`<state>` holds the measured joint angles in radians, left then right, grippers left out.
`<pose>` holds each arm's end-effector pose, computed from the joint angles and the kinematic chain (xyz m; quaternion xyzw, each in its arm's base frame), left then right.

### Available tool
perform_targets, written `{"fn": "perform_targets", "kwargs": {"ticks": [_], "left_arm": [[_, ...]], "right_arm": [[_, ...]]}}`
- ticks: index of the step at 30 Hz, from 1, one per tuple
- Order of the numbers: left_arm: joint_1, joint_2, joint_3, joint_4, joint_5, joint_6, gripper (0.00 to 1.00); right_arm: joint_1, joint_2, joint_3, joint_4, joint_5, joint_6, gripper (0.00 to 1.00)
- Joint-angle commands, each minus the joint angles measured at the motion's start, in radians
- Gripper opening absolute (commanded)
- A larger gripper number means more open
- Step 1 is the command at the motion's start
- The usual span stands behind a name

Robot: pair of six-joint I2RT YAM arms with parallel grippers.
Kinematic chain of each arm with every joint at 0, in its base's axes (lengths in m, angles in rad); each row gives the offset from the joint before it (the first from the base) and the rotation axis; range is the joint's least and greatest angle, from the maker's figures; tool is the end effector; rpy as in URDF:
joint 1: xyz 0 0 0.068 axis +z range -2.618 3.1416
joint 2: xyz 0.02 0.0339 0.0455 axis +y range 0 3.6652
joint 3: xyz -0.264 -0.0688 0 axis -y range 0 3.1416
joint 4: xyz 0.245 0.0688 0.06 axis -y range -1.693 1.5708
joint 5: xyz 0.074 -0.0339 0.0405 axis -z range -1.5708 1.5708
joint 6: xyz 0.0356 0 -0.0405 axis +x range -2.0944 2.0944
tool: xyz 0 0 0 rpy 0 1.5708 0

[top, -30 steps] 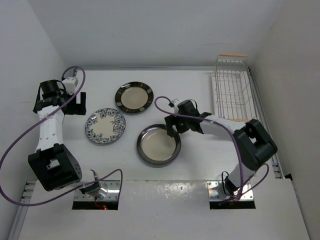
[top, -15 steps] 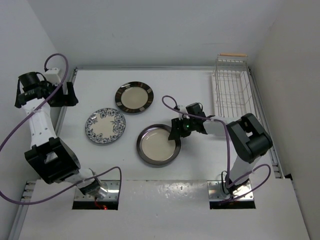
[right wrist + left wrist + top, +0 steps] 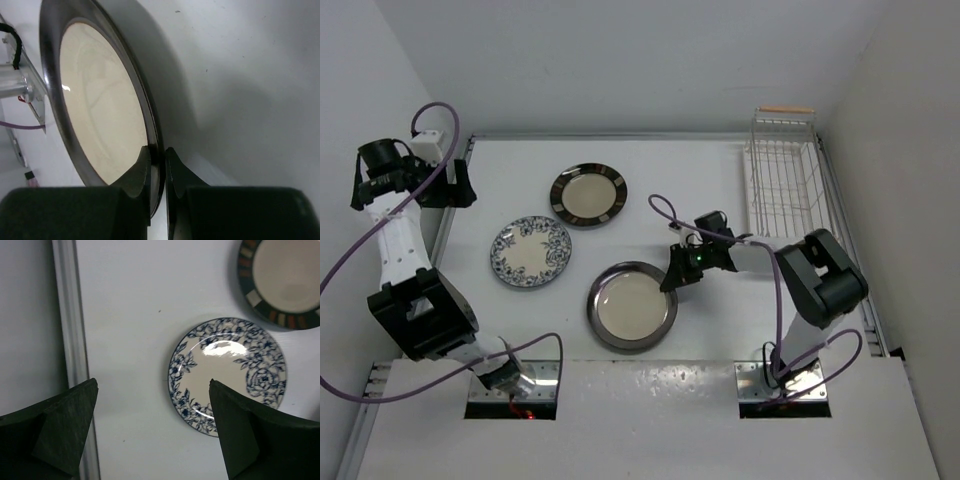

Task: Load the plates into the dish rack

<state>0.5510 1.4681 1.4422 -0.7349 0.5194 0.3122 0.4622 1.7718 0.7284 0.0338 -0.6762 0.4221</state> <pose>0.2780 0.1501 0.3574 -0.0053 0.8940 -0.0551 0.4446 0.2604 0.1546 0.1045 -0.1100 0.9045 0.3999 0.0998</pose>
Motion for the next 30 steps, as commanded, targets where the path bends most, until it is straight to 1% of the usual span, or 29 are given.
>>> {"fn": "perform_targets", "kwargs": {"ticks": [1, 2, 3, 4, 5, 6, 8, 9, 10, 11, 12, 13, 14, 15, 16, 17, 18, 20, 21, 22, 23, 24, 25, 26, 27, 28, 29, 30], "left_arm": [[-0.081, -0.031, 0.021, 0.002, -0.213, 0.027, 0.97], [-0.097, -0.051, 0.021, 0.015, -0.263, 0.027, 1.00], [-0.097, -0.095, 0.021, 0.047, -0.292, 0.027, 1.00], [-0.097, -0.116, 0.021, 0.061, -0.292, 0.015, 1.00], [-0.077, -0.135, 0.021, 0.071, -0.263, -0.005, 1.00], [-0.068, -0.135, 0.032, 0.071, -0.254, -0.051, 1.00], [-0.068, -0.121, 0.043, 0.071, -0.243, -0.051, 1.00], [-0.068, -0.111, 0.034, 0.071, -0.231, -0.020, 1.00], [-0.068, -0.100, 0.034, 0.071, -0.219, -0.019, 1.00], [-0.050, -0.100, 0.023, 0.071, -0.164, -0.019, 1.00], [-0.039, -0.088, 0.023, 0.071, -0.127, -0.007, 1.00], [-0.039, -0.088, 0.012, 0.071, -0.099, -0.007, 1.00], [-0.028, -0.088, 0.000, 0.071, -0.085, -0.007, 0.96], [-0.039, -0.078, 0.000, 0.071, -0.100, -0.019, 0.91], [-0.060, -0.078, -0.009, 0.081, -0.128, -0.028, 0.91], [-0.071, -0.068, -0.009, 0.081, -0.177, -0.041, 0.90], [-0.071, -0.068, -0.022, 0.081, -0.177, -0.041, 0.90], [-0.080, -0.068, -0.046, 0.081, -0.186, -0.032, 0.90], [-0.080, -0.068, -0.046, 0.081, -0.187, -0.032, 0.90], [-0.080, -0.068, -0.063, 0.081, -0.187, -0.032, 0.90], [-0.091, -0.058, -0.083, 0.081, -0.196, -0.032, 0.90], [-0.091, -0.058, -0.094, 0.081, -0.214, -0.022, 0.90], [-0.091, -0.058, -0.106, 0.081, -0.226, -0.022, 0.90], [-0.103, -0.058, -0.126, 0.081, -0.246, -0.022, 0.90], [-0.117, -0.046, -0.126, 0.081, -0.299, -0.031, 0.92], [-0.117, -0.034, -0.140, 0.072, -0.315, -0.032, 0.92], [-0.126, -0.034, -0.160, 0.072, -0.315, -0.032, 0.94], [-0.126, -0.025, -0.170, 0.062, -0.315, -0.032, 0.96]], "right_arm": [[-0.017, -0.139, 0.057, -0.020, 0.130, -0.074, 0.00], [-0.020, -0.187, 0.095, -0.023, 0.136, -0.068, 0.00], [-0.037, -0.248, 0.126, -0.029, 0.141, -0.071, 0.00], [-0.039, -0.249, 0.126, -0.031, 0.153, -0.074, 0.00], [-0.051, -0.288, 0.184, -0.031, 0.174, -0.083, 0.00], [-0.068, -0.323, 0.204, -0.060, 0.188, -0.092, 0.00], [-0.101, -0.368, 0.299, -0.066, 0.223, -0.103, 0.00], [-0.134, -0.370, 0.327, -0.096, 0.234, -0.106, 0.00], [-0.175, -0.371, 0.397, -0.112, 0.243, -0.108, 0.00], [-0.190, -0.371, 0.472, -0.130, 0.254, -0.106, 0.00], [-0.212, -0.368, 0.541, -0.191, 0.266, -0.109, 0.00], [-0.271, -0.367, 0.574, -0.210, 0.311, -0.114, 0.00], [-0.287, -0.370, 0.601, -0.222, 0.354, -0.124, 0.00], [-0.302, -0.374, 0.665, -0.247, 0.377, -0.128, 0.00], [-0.354, -0.376, 0.684, -0.250, 0.438, -0.144, 0.00], [-0.378, -0.383, 0.734, -0.252, 0.454, -0.146, 0.00], [-0.411, -0.390, 0.753, -0.252, 0.469, -0.148, 0.00], [-0.489, -0.397, 0.805, -0.258, 0.561, -0.154, 0.00], [-0.502, -0.399, 0.836, -0.258, 0.591, -0.178, 0.00], [-0.522, -0.405, 0.859, -0.256, 0.659, -0.221, 0.00], [-0.533, -0.408, 0.865, -0.259, 0.723, -0.247, 0.00], [-0.537, -0.420, 0.874, -0.262, 0.783, -0.317, 0.00], [-0.540, -0.423, 0.873, -0.268, 0.811, -0.383, 0.00], [-0.545, -0.428, 0.867, -0.268, 0.832, -0.410, 0.00], [-0.547, -0.449, 0.829, -0.268, 0.904, -0.504, 0.00], [-0.547, -0.460, 0.804, -0.252, 0.926, -0.576, 0.00], [-0.548, -0.488, 0.772, -0.200, 0.952, -0.609, 0.00], [-0.547, -0.509, 0.669, -0.158, 1.019, -0.713, 0.00]]}}
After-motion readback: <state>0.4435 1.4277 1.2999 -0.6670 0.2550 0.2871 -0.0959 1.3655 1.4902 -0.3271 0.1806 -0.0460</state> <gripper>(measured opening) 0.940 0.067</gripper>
